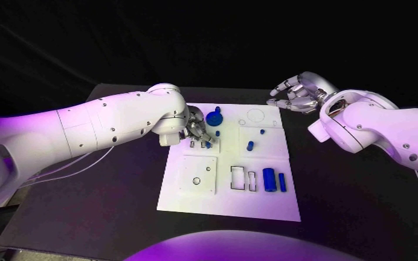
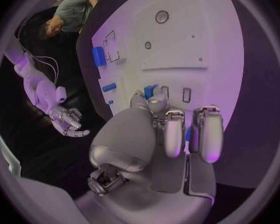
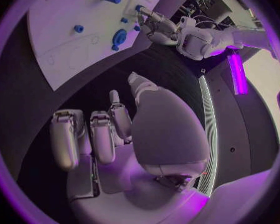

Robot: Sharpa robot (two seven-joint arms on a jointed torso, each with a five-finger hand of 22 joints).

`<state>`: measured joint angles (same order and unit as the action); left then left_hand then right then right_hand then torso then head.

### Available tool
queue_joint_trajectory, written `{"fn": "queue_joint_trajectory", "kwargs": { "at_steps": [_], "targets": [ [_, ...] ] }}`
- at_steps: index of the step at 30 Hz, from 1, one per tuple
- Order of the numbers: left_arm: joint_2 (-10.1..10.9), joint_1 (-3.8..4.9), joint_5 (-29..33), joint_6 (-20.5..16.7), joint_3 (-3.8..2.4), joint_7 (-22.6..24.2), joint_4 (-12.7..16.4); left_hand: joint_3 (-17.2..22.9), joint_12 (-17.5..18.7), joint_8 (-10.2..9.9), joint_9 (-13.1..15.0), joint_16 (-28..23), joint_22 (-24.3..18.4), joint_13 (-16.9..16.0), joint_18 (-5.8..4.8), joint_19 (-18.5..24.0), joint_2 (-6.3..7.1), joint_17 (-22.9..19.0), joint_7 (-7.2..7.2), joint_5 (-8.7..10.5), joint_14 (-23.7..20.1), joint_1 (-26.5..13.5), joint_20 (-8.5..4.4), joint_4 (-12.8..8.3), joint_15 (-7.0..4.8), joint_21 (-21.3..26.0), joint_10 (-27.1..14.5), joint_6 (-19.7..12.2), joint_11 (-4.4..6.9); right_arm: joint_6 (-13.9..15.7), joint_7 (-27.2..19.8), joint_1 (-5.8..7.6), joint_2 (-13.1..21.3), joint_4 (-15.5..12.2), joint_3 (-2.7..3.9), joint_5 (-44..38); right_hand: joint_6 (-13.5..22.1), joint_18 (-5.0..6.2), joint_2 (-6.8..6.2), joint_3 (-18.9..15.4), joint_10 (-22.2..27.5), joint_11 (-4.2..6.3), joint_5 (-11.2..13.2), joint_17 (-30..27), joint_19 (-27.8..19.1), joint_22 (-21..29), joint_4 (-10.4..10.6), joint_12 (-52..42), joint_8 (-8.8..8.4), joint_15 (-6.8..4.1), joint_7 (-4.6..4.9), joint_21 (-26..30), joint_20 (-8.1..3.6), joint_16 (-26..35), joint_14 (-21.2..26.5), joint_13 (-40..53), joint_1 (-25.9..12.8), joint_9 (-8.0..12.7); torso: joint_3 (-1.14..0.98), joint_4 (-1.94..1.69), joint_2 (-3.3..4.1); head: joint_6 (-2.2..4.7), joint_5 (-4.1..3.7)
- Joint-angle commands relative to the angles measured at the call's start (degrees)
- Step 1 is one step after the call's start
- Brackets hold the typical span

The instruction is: Assemble the parts on the task board

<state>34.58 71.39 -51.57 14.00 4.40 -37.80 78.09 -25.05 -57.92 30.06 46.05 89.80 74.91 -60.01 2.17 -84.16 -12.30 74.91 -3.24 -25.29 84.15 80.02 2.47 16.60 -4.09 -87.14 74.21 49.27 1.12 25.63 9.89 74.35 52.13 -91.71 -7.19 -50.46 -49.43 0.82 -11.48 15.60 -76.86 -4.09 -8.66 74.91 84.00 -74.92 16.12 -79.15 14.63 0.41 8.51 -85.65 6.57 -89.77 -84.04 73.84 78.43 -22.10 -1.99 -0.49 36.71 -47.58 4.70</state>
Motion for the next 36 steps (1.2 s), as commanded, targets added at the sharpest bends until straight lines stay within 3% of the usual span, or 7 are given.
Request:
{"fn": "queue_joint_trajectory", "kwargs": {
  "at_steps": [1, 11, 16, 20, 27, 33, 36],
  "targets": [
    [-0.2, 0.12, 0.51, 1.49, -0.01, -0.09, -0.07, -0.91, 0.07, 0.36, 0.09, 0.2, 10.35, 0.18, -0.99, -2.61, -0.07, 15.09, 0.35, -0.38, 5.85, 0.82, -0.38, 0.02, -0.34, -0.14, -0.3, 0.08, 0.17, -0.92, 0.18, -0.01, -0.04, 0.0, 0.01, -0.66, -0.33, 0.42, -0.05, 0.2, 0.23, 0.25, -0.3, 15.09, 3.16, -12.85, 0.0, 0.35, 0.2, -0.46, -0.14, 0.24, -0.38, -0.23, -5.96, -0.01, -0.32, -0.05, 0.01, 0.01, 0.04, -0.01, -0.11],
    [-0.21, 0.12, 0.52, 1.92, 0.02, -0.15, -0.26, -0.57, -0.01, 0.34, 0.14, 0.2, 10.51, 0.13, -1.01, -2.68, -0.77, 15.09, 0.52, -0.17, 5.85, 2.54, -0.49, -0.09, -0.46, -0.21, -0.25, 0.05, 0.32, -0.97, 0.19, -0.04, -0.09, 0.08, 0.0, -0.67, -0.33, 0.42, -0.05, 0.2, 0.23, 0.25, -0.3, 15.09, 3.16, -12.85, 0.0, 0.35, 0.2, -0.46, -0.14, 0.24, -0.38, -0.23, -5.96, -0.01, -0.32, -0.05, 0.0, -0.06, -0.05, -0.21, -0.08],
    [-0.19, 0.12, 0.66, 1.42, 0.04, 0.14, -0.27, 1.42, 0.11, 0.23, 0.2, 0.2, 10.59, 0.22, -1.02, -2.68, -2.12, 15.09, 0.85, 3.12, 5.85, 6.96, -0.78, -0.28, -0.75, -0.2, -0.3, -0.03, 0.63, -0.96, 0.18, -0.05, -0.09, 0.11, 0.0, -0.68, -0.38, 0.43, -0.02, 0.33, 0.21, 0.29, -0.41, 15.03, 3.15, -12.84, 0.0, 0.35, 0.27, -0.5, -0.17, 0.27, -0.4, -0.21, -5.94, -0.02, -0.34, -0.15, 0.01, -0.03, -0.06, -0.22, -0.03],
    [-0.19, 0.12, 0.9, 0.93, 0.04, 0.45, -0.29, 5.79, 0.47, -0.04, 0.24, 0.2, 10.66, 0.41, -1.02, -2.63, -2.83, 15.09, 1.18, 10.46, 5.85, 12.82, -1.13, -0.2, -1.04, -0.15, -0.41, -0.26, 0.96, -1.0, 0.18, -0.06, -0.1, 0.14, 0.0, -0.7, -0.39, 0.45, -0.02, 0.37, 0.2, 0.3, -0.43, 14.98, 3.1, -12.8, -0.01, 0.35, 0.3, -0.51, -0.18, 0.35, -0.41, -0.19, -5.93, -0.01, -0.35, -0.18, 0.01, -0.03, -0.06, -0.2, -0.03],
    [0.13, 0.12, 1.66, -0.19, 0.04, 0.94, -0.12, 9.49, 1.37, -0.34, 0.25, 0.2, 10.65, 1.07, -1.0, -2.56, -1.2, 15.09, 1.06, 9.22, 5.85, 15.37, -1.13, 0.06, -1.0, -0.06, -0.74, -0.61, 0.9, -1.1, 0.21, -0.07, -0.05, 0.21, 0.0, -0.74, -0.4, 0.45, -0.02, 0.4, 0.16, 0.31, -0.46, 15.0, 3.11, -12.81, -0.02, 0.32, 0.31, -0.52, -0.19, 0.34, -0.42, -0.2, -5.94, 0.03, -0.34, -0.2, 0.0, -0.08, -0.06, -0.18, -0.01],
    [0.73, 0.12, 2.96, -0.73, 0.03, 1.1, 0.23, 15.08, 2.11, -0.75, 0.08, 0.2, 10.68, 1.66, -0.98, -2.51, 2.15, 15.09, 0.81, 6.6, 5.85, 14.38, -0.99, 0.18, -0.82, 0.02, -0.76, -0.56, 0.67, -1.17, 0.22, -0.08, 0.0, 0.26, -0.01, -0.75, -0.4, 0.45, -0.02, 0.4, 0.16, 0.31, -0.46, 15.0, 3.11, -12.81, -0.02, 0.32, 0.31, -0.52, -0.19, 0.34, -0.42, -0.2, -5.94, 0.03, -0.34, -0.2, 0.0, -0.06, -0.02, -0.11, -0.04],
    [0.97, 0.12, 3.69, -0.95, 0.03, 1.15, 0.41, 32.19, 2.55, -0.81, 0.26, 0.2, 10.85, 2.08, -0.99, -2.55, 10.37, 15.09, 0.78, 4.95, 5.85, 7.16, -0.77, 0.17, -0.72, 0.11, -0.57, -0.13, 0.44, -1.2, 0.23, -0.08, 0.03, 0.28, -0.01, -0.75, -0.42, 0.44, -0.02, 0.44, 0.1, 0.32, -0.53, 15.03, 3.13, -12.83, -0.03, 0.28, 0.34, -0.53, -0.2, 0.31, -0.43, -0.21, -5.94, 0.09, -0.34, -0.24, -0.01, -0.08, -0.02, -0.11, -0.04]
  ]
}}
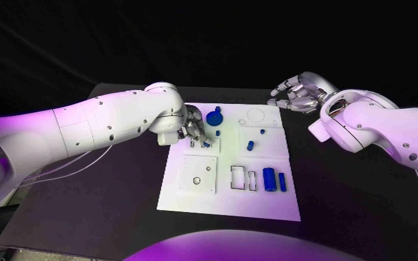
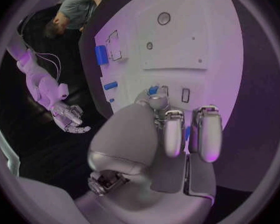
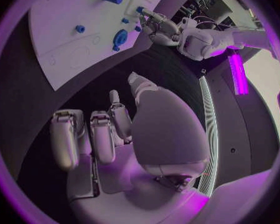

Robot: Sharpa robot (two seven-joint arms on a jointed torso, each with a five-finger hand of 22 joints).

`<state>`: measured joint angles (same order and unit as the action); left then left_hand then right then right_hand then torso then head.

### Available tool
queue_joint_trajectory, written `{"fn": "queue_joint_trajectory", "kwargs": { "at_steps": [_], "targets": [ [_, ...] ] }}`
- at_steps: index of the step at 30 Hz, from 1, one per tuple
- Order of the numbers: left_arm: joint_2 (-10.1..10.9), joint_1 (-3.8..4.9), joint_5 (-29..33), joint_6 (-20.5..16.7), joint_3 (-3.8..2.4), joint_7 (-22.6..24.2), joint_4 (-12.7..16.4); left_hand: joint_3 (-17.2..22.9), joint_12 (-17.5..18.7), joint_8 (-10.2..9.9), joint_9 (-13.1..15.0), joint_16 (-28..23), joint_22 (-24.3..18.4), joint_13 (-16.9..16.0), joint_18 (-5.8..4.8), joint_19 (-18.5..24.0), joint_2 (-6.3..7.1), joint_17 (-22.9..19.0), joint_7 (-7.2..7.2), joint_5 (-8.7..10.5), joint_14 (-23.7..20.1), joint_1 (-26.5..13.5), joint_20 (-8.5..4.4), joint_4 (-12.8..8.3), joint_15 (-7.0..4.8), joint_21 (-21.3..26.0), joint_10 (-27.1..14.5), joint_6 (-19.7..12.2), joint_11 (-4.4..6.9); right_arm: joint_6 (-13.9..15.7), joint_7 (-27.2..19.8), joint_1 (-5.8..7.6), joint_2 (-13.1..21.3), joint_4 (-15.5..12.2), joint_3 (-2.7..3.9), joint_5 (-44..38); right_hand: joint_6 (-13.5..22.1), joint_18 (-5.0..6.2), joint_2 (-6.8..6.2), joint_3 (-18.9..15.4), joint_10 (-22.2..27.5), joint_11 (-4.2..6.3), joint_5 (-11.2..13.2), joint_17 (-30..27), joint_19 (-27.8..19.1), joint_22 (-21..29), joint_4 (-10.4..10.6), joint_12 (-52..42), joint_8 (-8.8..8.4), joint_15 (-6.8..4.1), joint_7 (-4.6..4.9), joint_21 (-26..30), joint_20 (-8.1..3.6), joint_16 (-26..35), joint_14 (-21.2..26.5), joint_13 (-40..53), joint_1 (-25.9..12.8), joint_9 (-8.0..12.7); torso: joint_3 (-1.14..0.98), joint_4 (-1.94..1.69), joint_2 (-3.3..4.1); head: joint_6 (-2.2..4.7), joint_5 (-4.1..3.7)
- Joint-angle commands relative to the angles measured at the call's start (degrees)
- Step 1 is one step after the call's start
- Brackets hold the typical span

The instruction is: Assemble the parts on the task board

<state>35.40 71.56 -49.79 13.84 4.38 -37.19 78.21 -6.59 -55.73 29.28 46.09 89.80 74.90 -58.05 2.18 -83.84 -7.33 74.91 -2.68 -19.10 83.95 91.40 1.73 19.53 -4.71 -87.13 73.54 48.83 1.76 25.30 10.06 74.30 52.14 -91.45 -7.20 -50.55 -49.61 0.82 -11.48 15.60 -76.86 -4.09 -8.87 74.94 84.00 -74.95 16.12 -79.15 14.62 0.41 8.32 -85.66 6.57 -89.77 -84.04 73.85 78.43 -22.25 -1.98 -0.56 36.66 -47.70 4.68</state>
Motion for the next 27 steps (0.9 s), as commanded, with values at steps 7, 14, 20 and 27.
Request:
{"fn": "queue_joint_trajectory", "kwargs": {
  "at_steps": [7, 14, 20, 27],
  "targets": [
    [0.72, -0.05, 3.5, -1.79, 0.06, 0.95, 0.65, 44.94, -0.9, 3.55, 3.73, 0.2, 11.11, -0.43, -1.01, -2.97, 18.81, 15.09, 0.5, -7.24, 6.05, -22.51, 0.09, -7.98, -0.25, 0.27, 1.73, 1.21, -0.09, -0.86, 0.07, -0.04, 0.08, 0.07, -0.01, -0.66, -0.23, 0.43, -0.02, 0.44, 0.1, 0.32, -0.32, 14.99, 3.13, -12.8, -0.03, 0.28, 0.34, -0.53, -0.02, 0.31, -0.43, -0.21, -5.94, 0.09, -0.34, -0.09, -0.05, 0.0, 0.03, 0.01, 0.02],
    [1.28, -0.05, 4.42, -3.16, 0.08, 1.41, 0.94, 49.6, -1.26, 4.83, 5.1, 0.2, 11.4, -0.65, -1.04, -3.14, 18.46, 15.09, 0.43, -9.75, 6.05, -28.12, -0.17, -14.59, -0.22, 0.21, 2.42, 1.52, 0.09, -0.81, 0.09, -0.05, 0.16, 0.08, -0.01, -0.66, -0.23, 0.43, -0.02, 0.44, 0.1, 0.32, -0.32, 14.99, 3.13, -12.8, -0.03, 0.28, 0.34, -0.53, -0.02, 0.31, -0.43, -0.21, -5.94, 0.09, -0.34, -0.09, -0.07, -0.02, 0.03, -0.09, 0.11],
    [1.64, -0.06, 4.97, -4.63, 0.09, 1.82, 1.06, 52.11, -1.78, 5.65, 5.88, 0.2, 11.43, -1.08, -1.03, -3.11, 17.49, 15.09, 0.3, -11.38, 6.05, -29.32, -0.18, -18.49, -0.21, 0.28, 3.13, 1.82, 0.01, -0.79, 0.1, -0.06, 0.19, 0.11, -0.02, -0.66, -0.24, 0.45, -0.08, 0.48, 0.11, 0.33, -0.4, 14.94, 3.11, -12.78, -0.03, 0.3, 0.37, -0.54, -0.03, 0.36, -0.44, -0.19, -5.93, 0.05, -0.39, -0.14, -0.06, 0.0, 0.07, -0.14, 0.19],
    [1.74, -0.06, 3.39, -4.95, 0.13, 1.79, 1.16, 53.75, -2.35, 6.28, 6.3, 0.2, 11.47, -1.54, -1.01, -3.08, 17.22, 15.09, 0.3, -12.57, 6.05, -30.66, -0.19, -20.69, -0.22, 0.31, 3.88, 2.56, 0.04, -0.78, 0.12, -0.07, 0.22, 0.13, -0.03, -0.67, -0.24, 0.45, -0.08, 0.48, 0.11, 0.33, -0.4, 14.94, 3.11, -12.78, -0.03, 0.3, 0.37, -0.54, -0.03, 0.36, -0.44, -0.19, -5.93, 0.05, -0.39, -0.14, -0.06, 0.01, 0.06, -0.35, 0.26]
  ]
}}
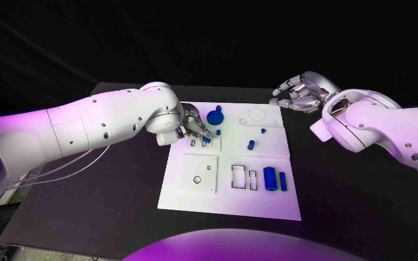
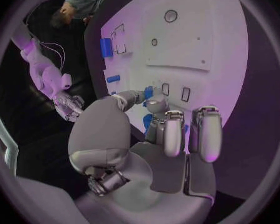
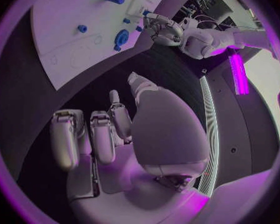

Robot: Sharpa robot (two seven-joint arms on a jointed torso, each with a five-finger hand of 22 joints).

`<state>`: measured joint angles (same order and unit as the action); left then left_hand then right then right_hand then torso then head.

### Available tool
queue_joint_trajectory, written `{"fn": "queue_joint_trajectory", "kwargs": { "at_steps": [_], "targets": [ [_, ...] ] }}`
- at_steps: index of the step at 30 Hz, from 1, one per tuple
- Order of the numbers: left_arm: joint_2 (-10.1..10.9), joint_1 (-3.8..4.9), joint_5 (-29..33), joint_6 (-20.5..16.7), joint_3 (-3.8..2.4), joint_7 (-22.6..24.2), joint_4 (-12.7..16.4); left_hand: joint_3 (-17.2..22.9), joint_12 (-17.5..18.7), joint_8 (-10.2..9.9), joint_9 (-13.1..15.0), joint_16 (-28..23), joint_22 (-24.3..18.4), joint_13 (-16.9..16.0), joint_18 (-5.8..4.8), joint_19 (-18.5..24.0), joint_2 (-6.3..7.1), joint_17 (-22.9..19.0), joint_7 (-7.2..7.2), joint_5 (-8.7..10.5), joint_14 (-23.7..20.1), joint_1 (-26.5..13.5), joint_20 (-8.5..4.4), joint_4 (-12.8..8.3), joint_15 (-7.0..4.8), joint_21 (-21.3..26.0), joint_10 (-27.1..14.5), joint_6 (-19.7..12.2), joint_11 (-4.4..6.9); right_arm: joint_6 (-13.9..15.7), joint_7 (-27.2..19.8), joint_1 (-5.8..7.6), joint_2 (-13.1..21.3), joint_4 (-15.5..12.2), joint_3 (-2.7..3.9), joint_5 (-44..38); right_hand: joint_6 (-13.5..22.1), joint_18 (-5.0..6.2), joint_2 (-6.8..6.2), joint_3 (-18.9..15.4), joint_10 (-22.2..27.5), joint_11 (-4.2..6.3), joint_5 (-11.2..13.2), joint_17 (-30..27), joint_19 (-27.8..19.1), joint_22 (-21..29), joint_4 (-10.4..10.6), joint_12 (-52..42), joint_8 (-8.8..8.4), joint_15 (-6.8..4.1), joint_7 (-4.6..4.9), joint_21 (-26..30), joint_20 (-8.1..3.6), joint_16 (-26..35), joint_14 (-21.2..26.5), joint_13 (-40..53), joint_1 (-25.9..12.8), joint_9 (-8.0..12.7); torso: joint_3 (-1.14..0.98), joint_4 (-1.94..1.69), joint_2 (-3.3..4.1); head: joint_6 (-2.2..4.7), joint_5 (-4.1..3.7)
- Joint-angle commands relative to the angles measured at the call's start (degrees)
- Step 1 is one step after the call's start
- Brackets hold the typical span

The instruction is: Assemble the parts on the task board

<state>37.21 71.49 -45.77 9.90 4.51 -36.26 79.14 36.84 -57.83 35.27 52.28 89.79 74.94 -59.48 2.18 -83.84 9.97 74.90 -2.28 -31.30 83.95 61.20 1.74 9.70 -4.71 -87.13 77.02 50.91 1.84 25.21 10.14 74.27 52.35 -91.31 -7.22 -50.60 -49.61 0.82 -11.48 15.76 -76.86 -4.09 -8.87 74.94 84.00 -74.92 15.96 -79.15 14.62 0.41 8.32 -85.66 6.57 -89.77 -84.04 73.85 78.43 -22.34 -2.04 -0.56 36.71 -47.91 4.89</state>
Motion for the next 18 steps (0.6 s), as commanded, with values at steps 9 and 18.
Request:
{"fn": "queue_joint_trajectory", "kwargs": {
  "at_steps": [9, 18],
  "targets": [
    [-0.31, -0.02, -9.16, -0.19, 0.32, 0.8, 1.07, 10.98, -0.7, 0.94, 0.53, 0.21, 11.57, -0.47, -1.04, -3.15, -0.08, 15.1, 0.01, -2.3, 6.05, -1.42, -0.27, -12.17, -0.32, 0.25, 0.95, 1.0, 0.06, -0.66, 0.01, -0.07, 0.0, 0.02, 0.0, -0.66, -0.23, 0.46, -0.14, 0.33, 0.15, 0.34, -0.44, 14.85, 3.08, -12.78, 0.14, 0.34, 0.4, -0.55, -0.03, 0.41, -0.46, -0.15, -5.91, -0.01, -0.45, -0.09, 0.06, -0.05, -0.04, -0.32, 0.18],
    [-0.66, -0.04, -12.84, 1.51, 0.62, 0.07, 1.43, 11.35, -0.89, 1.65, 0.94, 0.21, 11.84, -0.57, -1.1, -3.34, -0.12, 15.1, 0.12, -4.65, 6.05, -2.38, -0.4, -13.0, -0.47, 0.06, 1.41, 1.45, 0.12, -0.47, -0.1, -0.1, -0.03, 0.04, 0.0, -0.71, -0.23, 0.48, -0.17, 0.34, 0.16, 0.34, -0.49, 14.81, 3.04, -12.75, 0.16, 0.36, 0.41, -0.56, -0.04, 0.48, -0.47, -0.14, -5.89, -0.04, -0.51, -0.12, 0.03, 0.03, 0.02, -0.53, 0.39]
  ]
}}
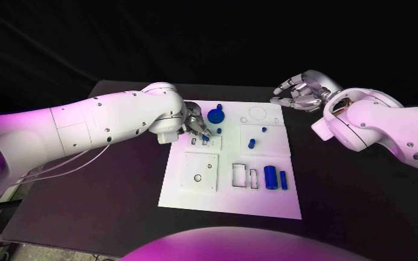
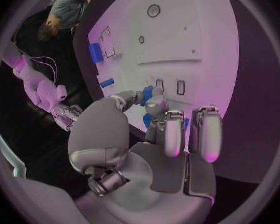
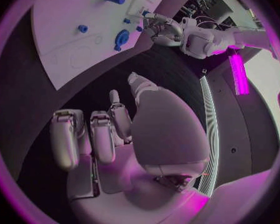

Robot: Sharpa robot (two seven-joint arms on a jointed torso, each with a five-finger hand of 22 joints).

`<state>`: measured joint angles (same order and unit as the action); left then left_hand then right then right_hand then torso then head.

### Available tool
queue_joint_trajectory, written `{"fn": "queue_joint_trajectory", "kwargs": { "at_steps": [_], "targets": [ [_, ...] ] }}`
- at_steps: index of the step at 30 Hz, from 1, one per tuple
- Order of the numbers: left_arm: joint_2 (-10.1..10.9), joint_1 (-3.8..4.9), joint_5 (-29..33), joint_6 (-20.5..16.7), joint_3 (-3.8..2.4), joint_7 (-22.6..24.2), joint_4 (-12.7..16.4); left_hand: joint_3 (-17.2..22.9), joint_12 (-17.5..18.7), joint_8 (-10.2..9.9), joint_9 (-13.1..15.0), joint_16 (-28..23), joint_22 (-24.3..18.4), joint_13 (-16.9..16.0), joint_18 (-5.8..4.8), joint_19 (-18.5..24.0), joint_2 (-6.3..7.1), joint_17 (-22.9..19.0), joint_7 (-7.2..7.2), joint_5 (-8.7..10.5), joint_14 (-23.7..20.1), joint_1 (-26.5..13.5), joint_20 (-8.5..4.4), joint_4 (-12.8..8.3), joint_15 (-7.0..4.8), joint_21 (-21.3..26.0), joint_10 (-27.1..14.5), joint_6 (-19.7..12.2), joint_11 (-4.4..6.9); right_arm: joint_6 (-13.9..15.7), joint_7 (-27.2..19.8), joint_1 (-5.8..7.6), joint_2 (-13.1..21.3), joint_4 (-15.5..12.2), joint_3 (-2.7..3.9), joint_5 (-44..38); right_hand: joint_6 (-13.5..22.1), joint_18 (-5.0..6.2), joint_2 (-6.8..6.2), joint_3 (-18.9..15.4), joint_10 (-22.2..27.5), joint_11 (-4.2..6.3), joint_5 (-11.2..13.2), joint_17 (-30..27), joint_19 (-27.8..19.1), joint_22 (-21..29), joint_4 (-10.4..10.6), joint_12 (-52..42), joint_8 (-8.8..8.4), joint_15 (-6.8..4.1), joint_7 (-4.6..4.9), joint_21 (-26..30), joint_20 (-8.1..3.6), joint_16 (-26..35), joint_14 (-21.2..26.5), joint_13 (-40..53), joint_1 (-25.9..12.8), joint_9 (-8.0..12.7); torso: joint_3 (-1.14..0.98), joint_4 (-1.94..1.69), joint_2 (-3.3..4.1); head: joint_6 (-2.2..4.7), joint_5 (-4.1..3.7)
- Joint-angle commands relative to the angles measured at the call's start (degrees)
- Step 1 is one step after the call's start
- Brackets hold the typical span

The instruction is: Assemble the parts on the task board

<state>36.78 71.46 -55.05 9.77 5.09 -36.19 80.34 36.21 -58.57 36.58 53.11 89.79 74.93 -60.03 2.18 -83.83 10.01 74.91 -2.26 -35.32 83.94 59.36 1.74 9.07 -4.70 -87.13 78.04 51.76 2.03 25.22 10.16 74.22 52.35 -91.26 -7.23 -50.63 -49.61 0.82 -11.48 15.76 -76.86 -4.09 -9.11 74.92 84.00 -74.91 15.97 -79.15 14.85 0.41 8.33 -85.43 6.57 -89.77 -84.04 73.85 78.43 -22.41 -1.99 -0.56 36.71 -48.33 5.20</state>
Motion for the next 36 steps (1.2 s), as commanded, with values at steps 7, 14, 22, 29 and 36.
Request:
{"fn": "queue_joint_trajectory", "kwargs": {
  "at_steps": [7, 14, 22, 29, 36],
  "targets": [
    [-0.54, -0.04, -4.47, 2.36, 0.18, -0.22, 0.21, 12.11, -0.06, 0.6, 0.28, 0.21, 11.88, 0.09, -1.11, -3.35, -0.21, 15.09, 0.13, -1.38, 6.06, -0.86, -0.47, -12.6, -0.55, 0.04, 0.46, 0.71, -0.06, -0.21, -0.26, -0.06, -0.09, -0.01, 0.0, -0.68, -0.22, 0.49, -0.2, 0.34, 0.21, 0.35, -0.29, 14.74, 3.0, -12.73, 0.17, 0.41, 0.19, -0.57, -0.04, 0.31, -0.47, -0.11, -5.87, -0.1, -0.56, -0.07, -0.01, 0.03, 0.05, -0.2, 0.18],
    [-0.88, -0.1, -4.79, 2.88, 0.37, -0.33, -0.04, 12.12, -0.09, 0.75, 0.36, 0.21, 11.93, 0.08, -1.12, -3.38, -0.21, 15.09, 0.13, -1.64, 6.06, -1.05, -0.51, -12.68, -0.6, 0.01, 0.55, 0.77, -0.08, 0.01, -0.4, -0.07, -0.16, -0.02, 0.0, -0.68, -0.2, 0.52, -0.23, 0.35, 0.27, 0.35, -0.35, 14.63, 2.95, -12.69, 0.2, 0.46, 0.2, -0.57, -0.04, 0.4, -0.48, -0.07, -5.84, -0.18, -0.62, -0.09, 0.03, 0.11, 0.15, -0.39, 0.16],
    [-1.14, -0.17, -4.89, 3.45, 0.58, -0.48, -0.35, 12.1, -0.15, 0.9, 0.45, 0.21, 11.96, 0.05, -1.12, -3.4, -0.22, 15.09, 0.13, -1.78, 6.06, -1.21, -0.54, -12.73, -0.65, -0.01, 0.64, 0.84, -0.1, 0.03, -0.44, -0.07, -0.15, -0.05, 0.0, -0.68, -0.19, 0.55, -0.25, 0.35, 0.31, 0.35, -0.41, 14.62, 2.87, -12.63, 0.22, 0.5, 0.2, -0.58, -0.04, 0.52, -0.49, -0.06, -5.84, -0.23, -0.69, -0.12, 0.01, 0.0, 0.09, -0.69, 0.12],
    [-1.2, -0.24, -5.65, 3.84, 0.68, -0.54, -0.35, 12.09, -0.02, 0.99, 0.5, 0.21, 11.99, 0.2, -1.13, -3.42, -0.24, 15.09, 0.13, -1.84, 6.06, -1.29, -0.57, -12.75, -0.7, -0.04, 0.65, 0.87, -0.12, -0.03, -0.46, -0.08, -0.17, -0.06, 0.0, -0.68, -0.19, 0.55, -0.25, 0.35, 0.31, 0.35, -0.41, 14.62, 2.87, -12.63, 0.22, 0.5, 0.2, -0.58, -0.04, 0.52, -0.49, -0.06, -5.84, -0.23, -0.69, -0.12, 0.01, -0.02, 0.03, -0.91, 0.19],
    [-1.2, -0.31, -5.91, 4.12, 0.74, -0.61, -0.42, 12.1, 0.01, 1.06, 0.55, 0.21, 12.0, 0.24, -1.14, -3.44, -0.26, 15.09, 0.12, -1.89, 6.06, -1.35, -0.59, -12.78, -0.73, -0.05, 0.68, 0.88, -0.13, -0.08, -0.46, -0.08, -0.19, -0.03, 0.0, -0.68, -0.19, 0.55, -0.25, 0.35, 0.31, 0.35, -0.41, 14.62, 2.87, -12.63, 0.22, 0.5, 0.2, -0.58, -0.04, 0.52, -0.49, -0.06, -5.84, -0.23, -0.69, -0.12, -0.02, 0.06, -0.01, -1.01, 0.26]
  ]
}}
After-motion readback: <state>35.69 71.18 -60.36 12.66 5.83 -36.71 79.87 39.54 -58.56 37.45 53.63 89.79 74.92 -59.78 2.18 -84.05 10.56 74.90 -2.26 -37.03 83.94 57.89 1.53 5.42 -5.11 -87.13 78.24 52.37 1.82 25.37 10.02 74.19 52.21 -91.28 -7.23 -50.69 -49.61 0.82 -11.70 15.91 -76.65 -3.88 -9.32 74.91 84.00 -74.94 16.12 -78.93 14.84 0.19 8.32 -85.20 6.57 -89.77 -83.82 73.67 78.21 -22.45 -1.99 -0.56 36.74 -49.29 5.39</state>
